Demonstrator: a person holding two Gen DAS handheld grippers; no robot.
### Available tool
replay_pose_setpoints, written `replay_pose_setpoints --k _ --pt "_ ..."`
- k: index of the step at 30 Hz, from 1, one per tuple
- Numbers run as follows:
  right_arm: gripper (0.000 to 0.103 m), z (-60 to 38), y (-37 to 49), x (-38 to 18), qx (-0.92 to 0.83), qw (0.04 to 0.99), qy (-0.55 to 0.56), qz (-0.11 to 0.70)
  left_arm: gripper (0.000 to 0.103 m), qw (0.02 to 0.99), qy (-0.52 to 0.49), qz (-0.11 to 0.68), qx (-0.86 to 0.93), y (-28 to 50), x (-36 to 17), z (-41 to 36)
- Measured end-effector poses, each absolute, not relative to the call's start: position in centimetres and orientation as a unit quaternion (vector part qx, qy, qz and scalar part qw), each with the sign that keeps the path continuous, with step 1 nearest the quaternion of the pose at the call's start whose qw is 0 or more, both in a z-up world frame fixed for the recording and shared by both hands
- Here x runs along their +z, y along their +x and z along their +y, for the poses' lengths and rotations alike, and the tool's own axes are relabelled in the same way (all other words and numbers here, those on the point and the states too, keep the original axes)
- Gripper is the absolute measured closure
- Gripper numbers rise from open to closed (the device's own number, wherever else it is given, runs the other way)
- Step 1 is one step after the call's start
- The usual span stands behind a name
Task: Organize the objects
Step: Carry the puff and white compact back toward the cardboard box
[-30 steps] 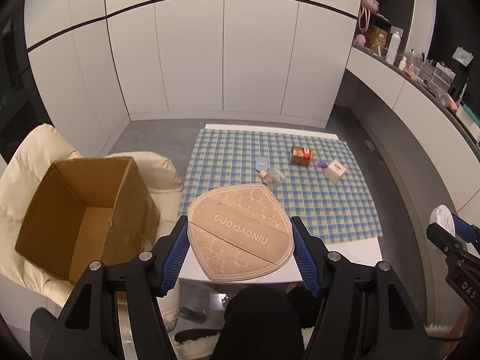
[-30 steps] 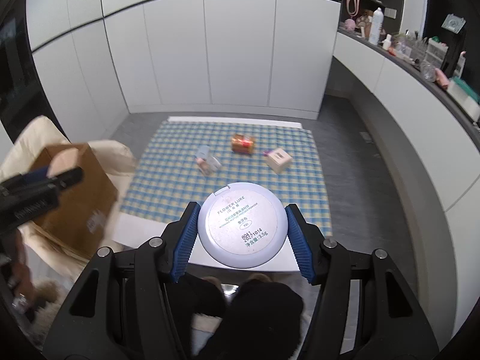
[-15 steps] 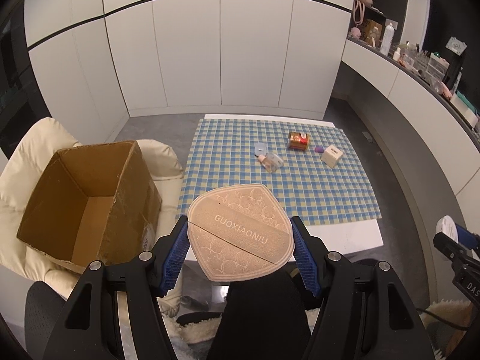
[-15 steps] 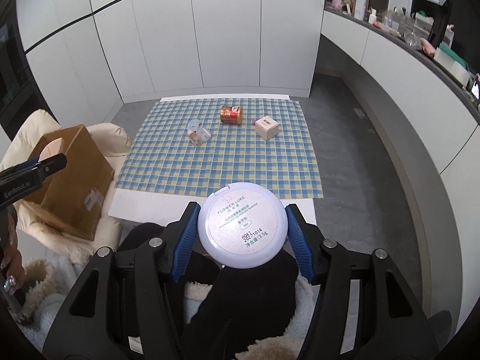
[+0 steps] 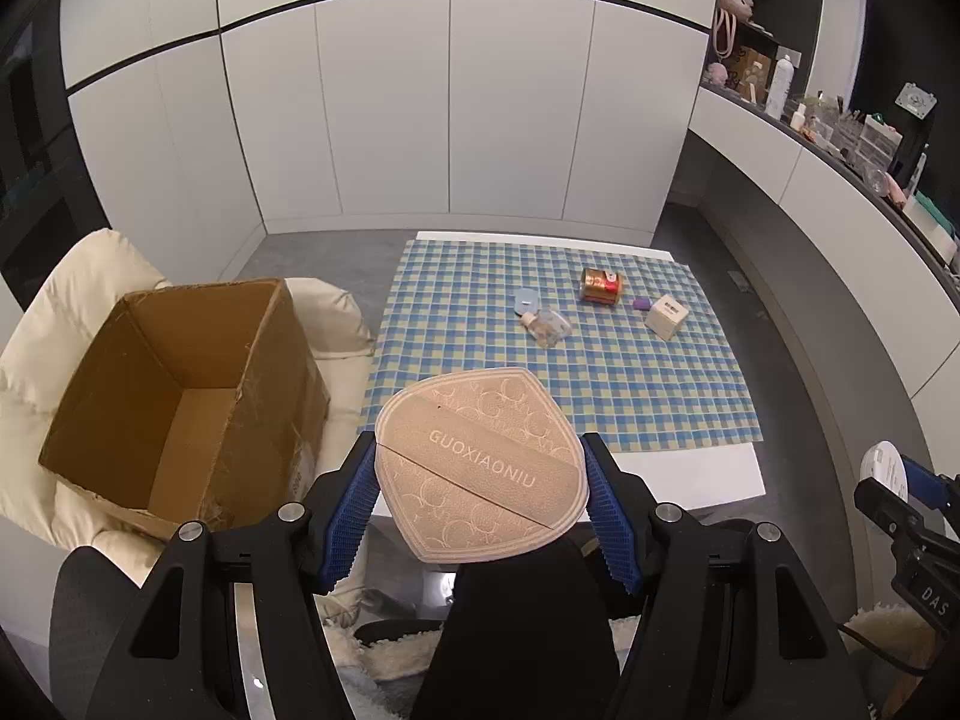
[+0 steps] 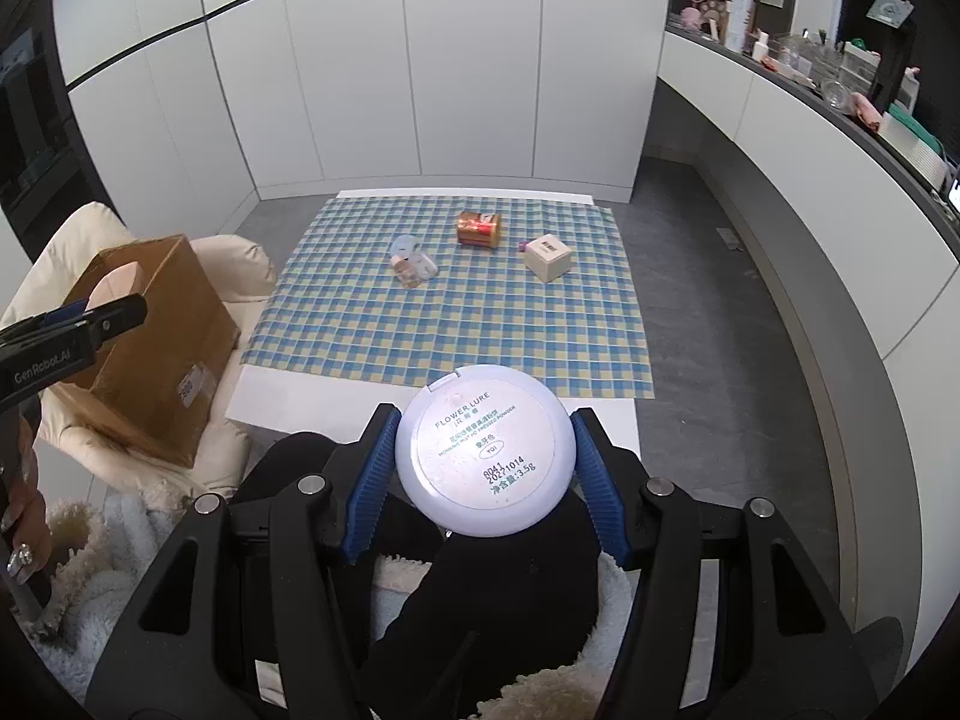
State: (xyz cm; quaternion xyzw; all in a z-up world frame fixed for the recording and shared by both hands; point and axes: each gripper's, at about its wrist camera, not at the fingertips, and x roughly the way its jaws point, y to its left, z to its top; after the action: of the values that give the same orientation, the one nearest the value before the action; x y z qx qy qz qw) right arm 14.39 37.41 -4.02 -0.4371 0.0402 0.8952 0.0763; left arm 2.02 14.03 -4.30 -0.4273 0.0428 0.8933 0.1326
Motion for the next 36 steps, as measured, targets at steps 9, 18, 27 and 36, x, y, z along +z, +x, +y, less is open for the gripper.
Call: replay_pose_setpoints --k 9,18,27,36 --pt "0.043 36.3 14.2 -4.1 0.896 0.069 -0.438 0.03 0.037 0.126 -0.43 0.033 0.893 1.9 -4.5 13.0" --pt "0.043 34.8 13.2 -4.5 0.895 0.048 -0.443 0.019 0.037 0.103 -0.435 0.018 0.894 2.0 -4.8 10.9" --pt "0.043 31.6 11.2 -5.0 0.895 0.001 -0.446 0.002 0.037 0.059 -0.435 -0.007 0.898 2.1 -4.7 7.2" --pt "0.043 26.5 8.4 -5.0 0.896 -0.061 -0.44 -0.029 0.037 0.015 -0.438 -0.029 0.899 2.3 -5.1 3.2"
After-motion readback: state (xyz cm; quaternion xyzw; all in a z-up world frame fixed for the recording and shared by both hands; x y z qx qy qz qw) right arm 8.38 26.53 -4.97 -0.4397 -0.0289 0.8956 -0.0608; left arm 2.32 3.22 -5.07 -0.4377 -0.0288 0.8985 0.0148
